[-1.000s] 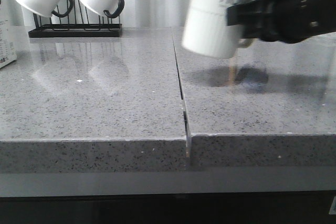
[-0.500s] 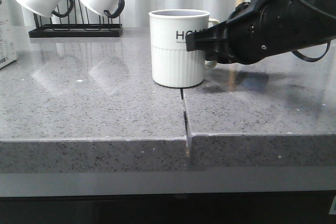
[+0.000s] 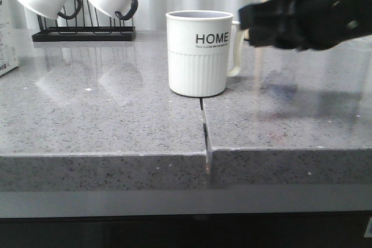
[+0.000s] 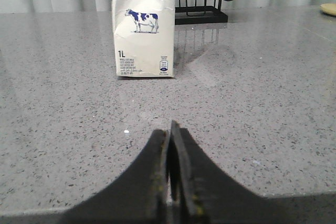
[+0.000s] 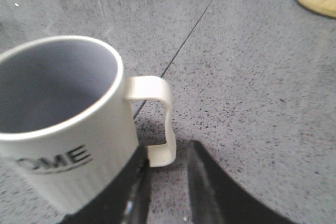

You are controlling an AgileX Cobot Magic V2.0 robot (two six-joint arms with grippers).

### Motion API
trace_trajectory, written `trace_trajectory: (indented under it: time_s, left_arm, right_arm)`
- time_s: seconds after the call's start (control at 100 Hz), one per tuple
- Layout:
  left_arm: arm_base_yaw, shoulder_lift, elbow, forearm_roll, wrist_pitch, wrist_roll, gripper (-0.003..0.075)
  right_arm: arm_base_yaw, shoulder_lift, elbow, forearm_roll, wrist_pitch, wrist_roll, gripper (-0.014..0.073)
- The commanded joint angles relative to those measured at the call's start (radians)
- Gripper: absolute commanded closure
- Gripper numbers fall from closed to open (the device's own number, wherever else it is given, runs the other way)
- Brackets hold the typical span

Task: Place milk next to cup
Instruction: 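Open the right gripper and withdraw it away from the mug, then reach the left gripper to the Pascual milk carton and grasp its top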

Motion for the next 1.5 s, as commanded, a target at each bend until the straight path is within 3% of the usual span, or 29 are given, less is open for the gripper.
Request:
trace_trajectory:
  time_s: [0.0,0.13,0.42,0.67,0.91,0.99,1.14,1.32,1.49]
  left_arm:
    - [0.004,-0.031,0.041,-0.009,-0.081,-0.008,0.0741]
    - [0.004,-0.031,0.041,-0.009,-0.081,-0.008,0.0741]
    - [0.004,-0.031,0.041,0.040,-0.079,-0.004,0.0741]
    - [0.004,-0.031,0.041,0.047,-0.090,-0.004,0.0741]
    - [0.004,-0.031,0.041,0.052,-0.115,-0.002,0.0741]
    - [0.011,-0.031,0.041,0.105,-0.186,-0.002,0.0741]
    - [0.012,-0.029,0.021,0.039,-0.339,-0.002,0.0741]
    - [0.012,0.053,-0.165,0.068,-0.148,-0.002,0.0741]
    - [0.012,0.253,-0.352,0.141,-0.019,-0.002,0.0740]
  right_arm:
    - [-0.002,-0.136,0.012,-0.007,-0.007,-0.004,0.0506]
    - [-0.002,-0.314,0.047,-0.007,0.123,-0.004,0.0592]
    - [-0.002,-0.680,0.062,-0.007,0.540,-0.004,0.0599]
    - [-0.002,-1.018,0.170,-0.007,0.647,-0.004,0.0599]
    - [-0.002,-1.247,0.208,-0.007,0.850,-0.004,0.0599]
    - [-0.002,-1.279,0.208,-0.007,0.886,-0.004,0.0599]
    - [-0.002,-1.285,0.208,-0.007,0.890,-0.004,0.0599]
    - [-0.002,-1.285,0.208,-0.007,0.890,-0.004,0.0599]
    - [-0.002,-1.285,0.208,-0.007,0.890,-0.004,0.0599]
